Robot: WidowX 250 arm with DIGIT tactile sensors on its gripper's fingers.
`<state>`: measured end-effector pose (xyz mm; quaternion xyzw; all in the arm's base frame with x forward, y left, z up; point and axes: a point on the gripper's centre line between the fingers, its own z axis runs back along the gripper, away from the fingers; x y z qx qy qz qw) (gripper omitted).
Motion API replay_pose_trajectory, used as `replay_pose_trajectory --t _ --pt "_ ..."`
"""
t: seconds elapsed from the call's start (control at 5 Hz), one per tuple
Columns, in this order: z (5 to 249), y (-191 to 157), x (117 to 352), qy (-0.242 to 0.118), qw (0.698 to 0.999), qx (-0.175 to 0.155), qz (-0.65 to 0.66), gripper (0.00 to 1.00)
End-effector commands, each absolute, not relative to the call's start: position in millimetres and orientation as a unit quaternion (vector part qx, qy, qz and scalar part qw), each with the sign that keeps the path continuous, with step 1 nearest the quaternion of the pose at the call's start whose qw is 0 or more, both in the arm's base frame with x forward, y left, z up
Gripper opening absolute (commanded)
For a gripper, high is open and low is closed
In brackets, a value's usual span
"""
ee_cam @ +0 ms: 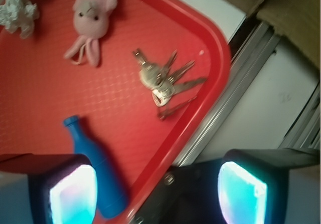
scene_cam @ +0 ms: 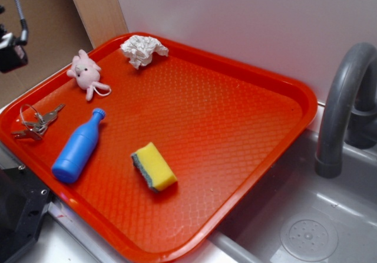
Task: Grab the silver keys.
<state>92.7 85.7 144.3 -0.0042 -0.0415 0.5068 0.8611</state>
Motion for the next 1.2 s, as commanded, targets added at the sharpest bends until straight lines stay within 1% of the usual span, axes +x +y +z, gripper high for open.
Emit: replay_pose_trajectory --t 0.0,0.2,0.4,0.6,0.8,1.0 --pt "120.8 108.5 79.8 -0.04 0.871 0.095 0.48 1.0" --pt "111.0 111.9 81.8 -0.045 0.881 0.113 0.457 1.0" --pt "103.9 125.0 81.3 -0.054 0.877 0.085 0.47 1.0" --pt "100.8 121.4 76.5 -0.064 0.882 0.079 0.459 1.0" --pt "90.0 129.5 73.2 -0.055 0.881 0.096 0.459 1.0" --pt "85.9 131.2 71.8 -0.059 0.878 0.102 0.464 1.0"
